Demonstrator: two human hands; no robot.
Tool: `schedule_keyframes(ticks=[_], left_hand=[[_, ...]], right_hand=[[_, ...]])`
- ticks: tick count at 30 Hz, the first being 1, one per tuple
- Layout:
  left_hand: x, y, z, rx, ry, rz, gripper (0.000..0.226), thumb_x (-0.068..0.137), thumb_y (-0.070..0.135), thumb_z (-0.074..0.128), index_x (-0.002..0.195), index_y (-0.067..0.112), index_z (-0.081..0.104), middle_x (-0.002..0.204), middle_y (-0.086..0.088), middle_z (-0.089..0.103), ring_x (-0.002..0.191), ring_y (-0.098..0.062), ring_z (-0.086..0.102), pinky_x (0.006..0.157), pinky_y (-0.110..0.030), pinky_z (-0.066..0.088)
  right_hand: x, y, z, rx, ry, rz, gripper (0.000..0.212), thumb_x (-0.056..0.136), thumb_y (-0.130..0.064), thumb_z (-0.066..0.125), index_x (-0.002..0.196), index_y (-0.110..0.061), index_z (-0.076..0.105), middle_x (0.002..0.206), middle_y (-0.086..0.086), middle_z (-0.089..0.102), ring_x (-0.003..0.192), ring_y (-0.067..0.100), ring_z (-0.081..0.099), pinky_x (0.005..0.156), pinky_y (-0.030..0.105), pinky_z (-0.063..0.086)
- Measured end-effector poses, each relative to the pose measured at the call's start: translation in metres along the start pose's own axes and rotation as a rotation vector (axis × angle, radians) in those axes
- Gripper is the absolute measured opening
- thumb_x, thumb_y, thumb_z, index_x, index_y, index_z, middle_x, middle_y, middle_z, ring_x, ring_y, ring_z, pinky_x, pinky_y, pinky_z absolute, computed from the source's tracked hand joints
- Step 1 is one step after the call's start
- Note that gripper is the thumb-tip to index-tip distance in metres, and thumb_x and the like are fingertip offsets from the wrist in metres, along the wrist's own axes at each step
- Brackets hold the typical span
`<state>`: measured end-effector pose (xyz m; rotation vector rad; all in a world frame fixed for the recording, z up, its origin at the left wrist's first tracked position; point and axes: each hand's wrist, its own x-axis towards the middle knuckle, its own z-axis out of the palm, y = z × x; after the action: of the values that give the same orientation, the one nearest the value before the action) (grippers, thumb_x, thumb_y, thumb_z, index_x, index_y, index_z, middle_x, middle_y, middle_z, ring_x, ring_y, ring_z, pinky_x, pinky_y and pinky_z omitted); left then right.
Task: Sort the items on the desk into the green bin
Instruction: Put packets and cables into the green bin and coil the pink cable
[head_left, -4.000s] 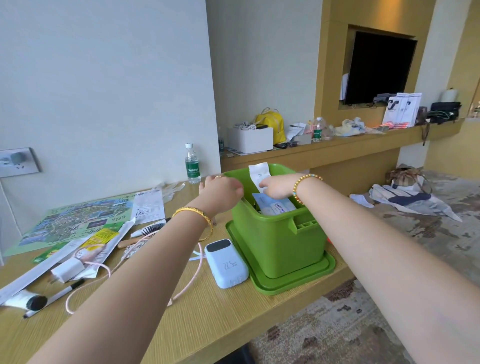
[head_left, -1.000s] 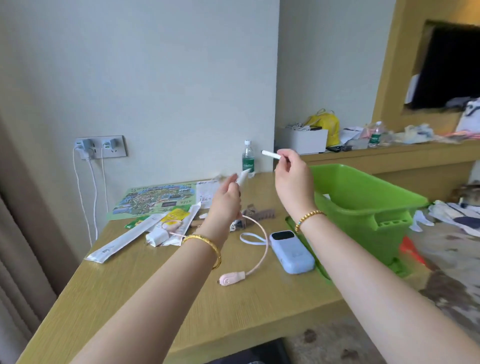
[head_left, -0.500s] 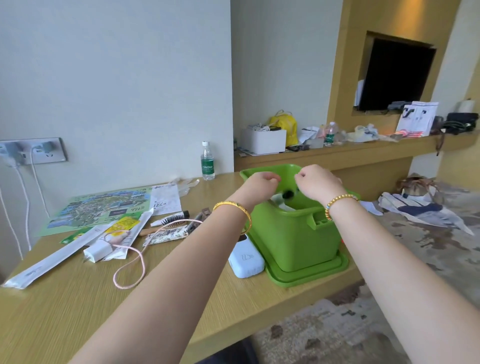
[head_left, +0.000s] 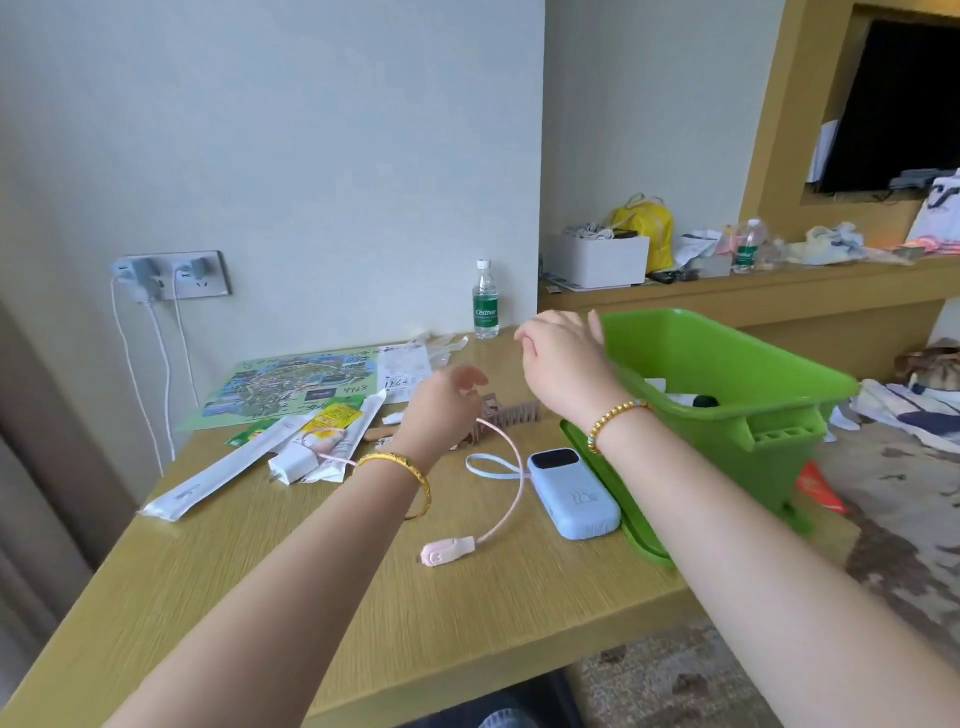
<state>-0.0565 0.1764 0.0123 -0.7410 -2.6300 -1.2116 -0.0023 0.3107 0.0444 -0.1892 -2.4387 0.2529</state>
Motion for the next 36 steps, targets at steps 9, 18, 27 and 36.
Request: schedule_keyframes(ticks=[9,18,27,36], left_hand=[[-0.011,-0.122,-0.049,0.215,0.100,-0.220,0.035,0.088,0.009,0.044,0.118,0.019,0.059,0.122,-0.009,0.060,0.103,-0.032,0.057,0.085,-0.034,0.047],[-0.038,-0.218,-0.093,0.518,0.079,-0.546,0.052,0.091,0.031,0.042,0.141,0.023,0.031,0.155,-0.008,0.019,0.144,-0.028,0.009,0.113,-0.059,0.004],[-0.057,-0.246,-0.100,0.641,0.113,-0.558,0.044,0.092,0.033,0.032,0.135,0.025,0.035,0.145,-0.003,0.037,0.135,-0.027,0.027,0.112,-0.057,0.012],[-0.062,-0.250,-0.107,0.673,0.314,-0.469,0.039,0.089,0.008,0.036,0.118,0.025,0.057,0.109,0.000,0.063,0.103,-0.027,0.053,0.095,-0.038,0.034]], right_hand=[[-0.015,-0.042,0.099,0.077,-0.402,-0.083,0.035,0.093,-0.006,0.035,0.123,-0.010,0.053,0.128,0.010,0.053,0.121,0.030,0.042,0.099,0.040,0.036],[-0.012,-0.116,0.169,0.203,-0.506,-0.242,0.040,0.095,-0.012,0.037,0.134,-0.020,0.042,0.141,0.006,0.041,0.130,0.024,0.034,0.107,0.040,0.032],[-0.011,-0.186,0.210,0.148,-0.617,-0.457,0.046,0.094,-0.016,0.037,0.140,-0.013,0.034,0.146,0.007,0.034,0.137,0.027,0.022,0.112,0.040,0.019],[-0.005,-0.185,0.215,0.511,-0.412,-0.077,0.030,0.094,-0.015,0.036,0.112,-0.016,0.060,0.110,0.006,0.063,0.098,0.024,0.058,0.079,0.035,0.048]])
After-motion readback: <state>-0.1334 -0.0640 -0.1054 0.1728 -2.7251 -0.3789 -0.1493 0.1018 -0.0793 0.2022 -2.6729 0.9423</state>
